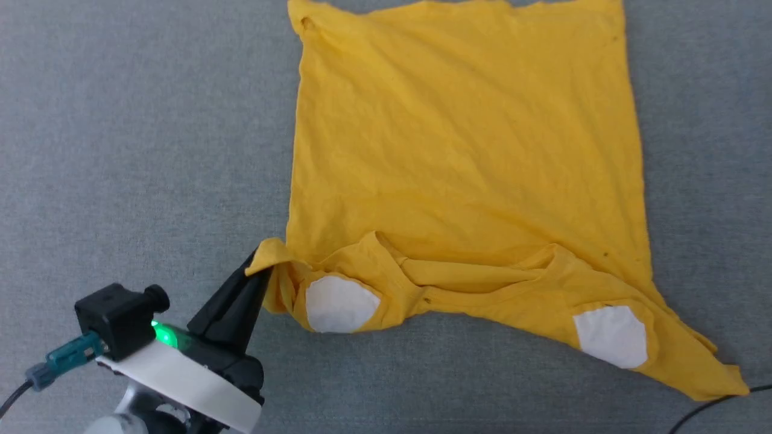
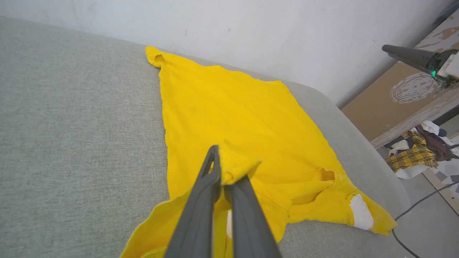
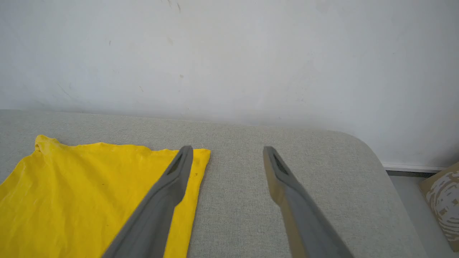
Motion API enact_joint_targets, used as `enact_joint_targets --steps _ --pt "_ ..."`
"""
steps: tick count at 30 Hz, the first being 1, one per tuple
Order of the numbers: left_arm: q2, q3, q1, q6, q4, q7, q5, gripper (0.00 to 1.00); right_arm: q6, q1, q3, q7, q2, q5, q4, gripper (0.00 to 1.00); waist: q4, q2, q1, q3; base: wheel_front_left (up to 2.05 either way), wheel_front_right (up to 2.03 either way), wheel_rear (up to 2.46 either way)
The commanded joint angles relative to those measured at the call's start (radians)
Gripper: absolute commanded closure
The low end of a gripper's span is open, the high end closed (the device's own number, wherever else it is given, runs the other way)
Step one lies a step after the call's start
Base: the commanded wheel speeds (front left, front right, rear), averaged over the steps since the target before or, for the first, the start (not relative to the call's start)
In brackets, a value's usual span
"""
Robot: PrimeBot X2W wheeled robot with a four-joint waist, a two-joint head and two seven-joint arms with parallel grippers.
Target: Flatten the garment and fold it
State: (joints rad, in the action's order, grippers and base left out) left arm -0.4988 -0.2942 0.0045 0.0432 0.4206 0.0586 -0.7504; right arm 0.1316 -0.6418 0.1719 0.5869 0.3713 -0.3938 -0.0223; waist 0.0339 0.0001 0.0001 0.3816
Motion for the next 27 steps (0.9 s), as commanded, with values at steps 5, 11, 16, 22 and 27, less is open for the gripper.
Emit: enact_joint_targets --steps 5,11,16,22,27 --pt "0.01 -0.024 -0.07 -0.028 0.003 0.0 0.024 1.0 -0.001 -0.201 0.029 0.084 -0.023 0.046 0.116 0.0 0.057 -0.0001 -0.0001 0.134 0.0 0.0 0.0" --pt "0.019 -0.053 -0.134 -0.052 0.001 0.008 0.039 1.0 -0.001 -0.321 0.045 0.178 -0.033 0.092 0.214 0.0 0.088 -0.0001 -0.0001 0.205 0.0 0.0 0.0" --pt "0.027 -0.074 -0.167 -0.068 -0.003 0.008 0.049 1.0 -0.001 -0.382 0.061 0.241 -0.044 0.125 0.259 0.0 0.108 -0.0001 -0.0001 0.252 0.0 0.0 0.0" --pt "0.035 -0.093 -0.196 -0.083 -0.002 0.004 0.06 1.0 -0.001 -0.416 0.084 0.28 -0.062 0.152 0.282 0.0 0.136 -0.0001 -0.0001 0.291 0.0 0.0 0.0" --pt "0.044 -0.104 -0.21 -0.088 -0.006 -0.001 0.06 1.0 -0.001 -0.425 0.104 0.289 -0.067 0.184 0.292 0.0 0.165 -0.0001 -0.0001 0.314 0.0 0.0 0.0"
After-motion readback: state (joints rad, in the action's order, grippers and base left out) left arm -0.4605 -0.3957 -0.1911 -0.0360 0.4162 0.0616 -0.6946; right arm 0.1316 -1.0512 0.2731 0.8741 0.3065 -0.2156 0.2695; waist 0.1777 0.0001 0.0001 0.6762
